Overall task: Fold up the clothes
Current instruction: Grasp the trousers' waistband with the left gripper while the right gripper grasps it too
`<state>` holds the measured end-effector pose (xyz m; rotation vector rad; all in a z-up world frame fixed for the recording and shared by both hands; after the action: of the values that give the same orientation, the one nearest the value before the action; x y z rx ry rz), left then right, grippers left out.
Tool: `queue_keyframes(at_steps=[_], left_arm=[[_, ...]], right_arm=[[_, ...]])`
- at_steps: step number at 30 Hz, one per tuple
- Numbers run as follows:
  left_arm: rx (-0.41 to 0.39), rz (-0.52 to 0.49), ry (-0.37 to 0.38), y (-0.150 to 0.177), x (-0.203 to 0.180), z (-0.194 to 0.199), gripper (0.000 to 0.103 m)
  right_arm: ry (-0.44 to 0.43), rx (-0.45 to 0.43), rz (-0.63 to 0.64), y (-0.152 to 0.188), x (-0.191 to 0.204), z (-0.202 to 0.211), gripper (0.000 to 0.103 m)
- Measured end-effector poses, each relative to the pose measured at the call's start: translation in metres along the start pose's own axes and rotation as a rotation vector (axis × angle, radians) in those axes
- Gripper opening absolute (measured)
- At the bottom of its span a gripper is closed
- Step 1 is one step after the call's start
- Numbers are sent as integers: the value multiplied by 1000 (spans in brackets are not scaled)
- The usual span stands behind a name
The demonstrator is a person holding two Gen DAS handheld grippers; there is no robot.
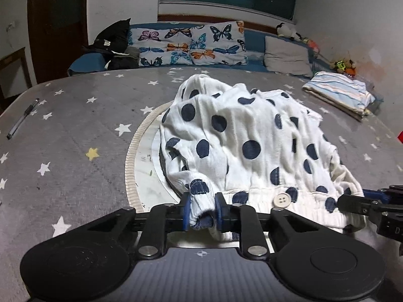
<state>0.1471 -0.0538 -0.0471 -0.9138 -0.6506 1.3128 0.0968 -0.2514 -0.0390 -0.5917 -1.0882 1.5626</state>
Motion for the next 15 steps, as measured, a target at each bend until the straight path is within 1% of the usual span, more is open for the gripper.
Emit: queue_keyframes(at_steps=[3, 7, 11, 15], left_arm=[[-13, 5, 27, -2, -1, 14, 18], [-42, -4, 72, -6, -5, 43, 18], [-30, -1, 125, 3, -6, 73, 18], [1, -7, 172, 21, -10, 100, 17]], right_arm=[[-40, -6, 0, -3, 3, 11, 15], [-102, -3, 2, -4, 9, 30, 14], [-178, 7, 2, -1, 17, 57, 14], [-245, 32, 40, 7, 29, 85, 14]])
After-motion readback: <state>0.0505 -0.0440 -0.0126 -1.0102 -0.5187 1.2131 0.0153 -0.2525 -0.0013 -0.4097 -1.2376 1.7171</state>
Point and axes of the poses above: each gripper's, at about its wrist camera, not at the fingertips, and z roughly against the way its jaws point, x to its left, y to its underside, the point moved 10 cm from there along -z, roughly the way its jaws point, and after that the axes turned 12 degrees about -x, right-handed, at the moved point
